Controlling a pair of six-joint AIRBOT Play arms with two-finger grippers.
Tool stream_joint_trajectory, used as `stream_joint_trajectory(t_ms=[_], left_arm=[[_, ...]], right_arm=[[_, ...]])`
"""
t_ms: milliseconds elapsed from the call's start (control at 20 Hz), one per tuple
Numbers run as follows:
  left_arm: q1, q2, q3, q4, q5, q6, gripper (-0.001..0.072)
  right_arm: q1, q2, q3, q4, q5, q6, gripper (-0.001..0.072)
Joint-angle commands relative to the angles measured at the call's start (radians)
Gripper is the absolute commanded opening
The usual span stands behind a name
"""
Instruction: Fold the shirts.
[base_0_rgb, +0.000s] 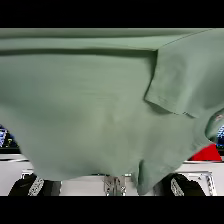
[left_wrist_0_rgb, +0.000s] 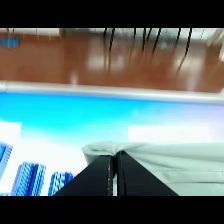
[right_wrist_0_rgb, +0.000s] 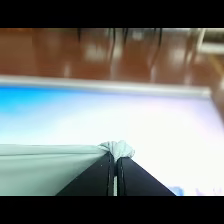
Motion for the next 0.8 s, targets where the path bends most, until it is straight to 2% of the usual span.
stream_joint_trajectory(t_ms=[0, 100, 200, 300, 400, 550, 650, 750], left_arm=[[0.001, -0.002, -0.244, 0.044, -0.046, -0.001, 0.004], [0.001, -0.028, -0.443, 0.044, -0.025, -0.001, 0.004], [0.001, -0.098, -0.615, 0.043, 0.066, -0.001, 0.004], [0.0, -0.225, -0.678, 0.034, 0.182, -0.001, 0.004], [0.0, -0.389, -0.638, 0.009, 0.304, 0.005, 0.004], [0.0, -0.629, -0.512, -0.121, 0.449, 0.062, 0.004], [-0.009, -0.777, -0.42, -0.189, 0.502, 0.083, 0.004], [-0.033, -0.893, -0.344, -0.198, 0.515, 0.108, 0.004]], right_arm=[[0.0, -0.183, -0.049, -0.011, 0.266, 0.062, 0.006], [0.0, -0.293, -0.183, 0.055, 0.285, 0.071, 0.006], [0.002, -0.396, -0.336, 0.132, 0.113, 0.063, 0.0059], [0.034, -0.524, -0.394, 0.145, -0.118, 0.061, 0.006], [0.088, -0.64, -0.393, 0.155, -0.378, 0.061, 0.0059], [0.162, -0.765, -0.393, 0.156, -0.745, 0.074, 0.006], [0.189, -0.834, -0.393, 0.156, -0.883, 0.101, 0.006], [0.203, -0.894, -0.393, 0.164, -0.931, 0.117, 0.006]])
